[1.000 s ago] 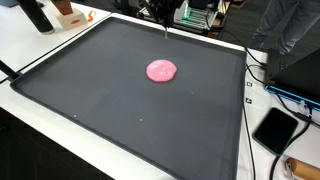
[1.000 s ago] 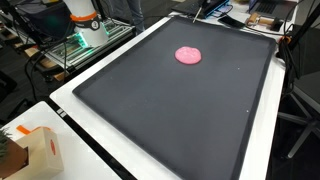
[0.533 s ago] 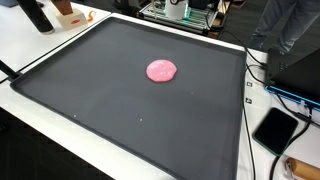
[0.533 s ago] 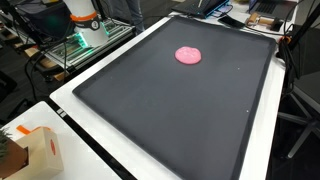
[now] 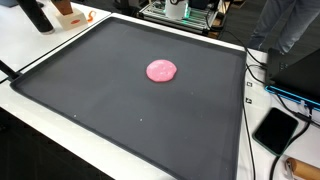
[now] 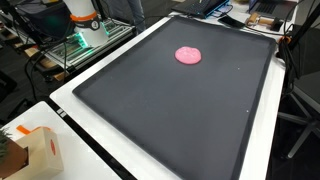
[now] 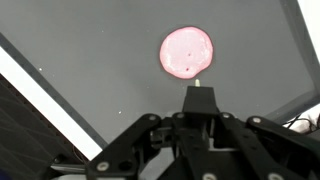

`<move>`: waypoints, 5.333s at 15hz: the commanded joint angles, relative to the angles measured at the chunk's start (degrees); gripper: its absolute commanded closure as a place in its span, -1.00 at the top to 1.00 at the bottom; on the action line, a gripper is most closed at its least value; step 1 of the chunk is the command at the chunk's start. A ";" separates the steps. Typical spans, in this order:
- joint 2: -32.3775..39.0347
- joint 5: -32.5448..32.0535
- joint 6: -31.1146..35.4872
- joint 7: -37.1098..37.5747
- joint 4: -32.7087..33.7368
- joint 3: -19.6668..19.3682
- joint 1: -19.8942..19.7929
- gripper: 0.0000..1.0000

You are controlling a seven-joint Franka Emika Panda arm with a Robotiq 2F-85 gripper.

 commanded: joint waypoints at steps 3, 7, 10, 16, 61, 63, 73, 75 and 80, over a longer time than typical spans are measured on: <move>0.04 0.05 -0.16 0.00 0.17 -0.39 0.38 -0.71; 0.04 0.05 -0.16 0.00 0.17 -0.39 0.38 -0.71; 0.04 0.05 -0.16 0.00 0.17 -0.39 0.38 -0.71; 0.40 -0.32 0.18 0.76 0.11 -0.36 0.57 -0.93; 12.50 6.60 31.49 -35.34 -22.59 3.97 -0.92 -0.93; 12.80 6.54 31.65 -35.63 -22.56 3.94 -0.94 -0.93; 12.09 6.07 30.54 -36.20 -22.31 3.89 -0.93 -0.93; 11.46 5.56 29.57 -35.83 -22.17 3.72 -0.75 -0.93; 9.61 4.37 28.08 -35.21 -21.88 3.36 -0.48 -0.93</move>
